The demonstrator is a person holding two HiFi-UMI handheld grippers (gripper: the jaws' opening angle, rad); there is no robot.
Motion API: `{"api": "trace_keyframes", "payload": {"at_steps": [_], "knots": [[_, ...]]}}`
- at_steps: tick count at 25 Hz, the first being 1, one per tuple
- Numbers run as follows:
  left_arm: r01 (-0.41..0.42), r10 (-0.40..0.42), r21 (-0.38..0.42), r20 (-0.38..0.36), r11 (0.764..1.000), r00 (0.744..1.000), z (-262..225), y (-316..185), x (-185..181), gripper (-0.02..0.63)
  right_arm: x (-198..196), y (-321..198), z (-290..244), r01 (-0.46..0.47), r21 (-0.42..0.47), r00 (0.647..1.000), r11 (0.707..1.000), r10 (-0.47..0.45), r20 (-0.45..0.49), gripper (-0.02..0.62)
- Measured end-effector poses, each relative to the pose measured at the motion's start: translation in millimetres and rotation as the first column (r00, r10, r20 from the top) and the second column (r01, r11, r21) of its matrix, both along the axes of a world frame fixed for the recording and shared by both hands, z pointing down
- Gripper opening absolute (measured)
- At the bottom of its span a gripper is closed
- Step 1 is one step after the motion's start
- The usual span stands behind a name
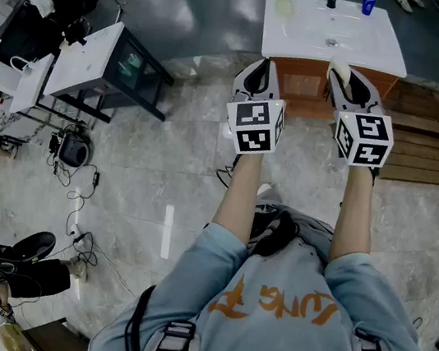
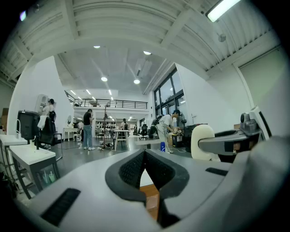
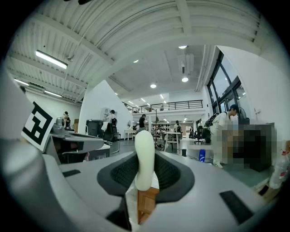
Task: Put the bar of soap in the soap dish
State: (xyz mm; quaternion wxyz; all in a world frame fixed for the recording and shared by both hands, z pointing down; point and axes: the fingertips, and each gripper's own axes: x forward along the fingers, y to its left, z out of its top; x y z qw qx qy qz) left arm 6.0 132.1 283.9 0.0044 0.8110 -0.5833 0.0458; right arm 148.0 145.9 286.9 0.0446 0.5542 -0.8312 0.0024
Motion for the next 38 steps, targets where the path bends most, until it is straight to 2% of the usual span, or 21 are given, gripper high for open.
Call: {"api": "trace_keyframes", "payload": {"at_steps": [3, 7, 18, 29, 38], "knots": [[-0.003, 0.003, 0.003, 0.002, 1.000, 1.000, 0.5, -1.2, -1.5, 0.023, -1.0, -2.7, -1.3, -0.001, 0.006, 1.000, 1.000, 0.001, -0.004, 0.124], [0.004, -0.004, 0.004, -0.008, 1.000, 1.000, -0.3, -3.7, -6.3, 0.023, -2.0, -6.1, -4.8, 0.005, 0.013, 0.999, 1.000, -0.006, 0.044, 0.124], [0.010, -0.009, 0.032, -0.041, 0.999, 0.999, -11.0, -10.6, -10.7, 0.023, -1.9, -13.0, -17.3, 0.015, 0.042, 1.000, 0.999, -0.016, 0.009, 0.124], [0.025, -0.021, 0.057, -0.079, 0.998, 0.997, -23.5, -22.3, -9.1, 0.023, 16.5, -23.5, -41.3, 0.007, 0.093, 1.000, 0.996, -0.009, 0.025, 0.124], [0.054, -0.049, 0.064, -0.076, 0.997, 0.996, -31.6, -40.1, -20.4, 0.023, 17.2, -44.1, -51.4, 0.008, 0.114, 0.998, 0.993, -0.015, 0.055, 0.124]]}}
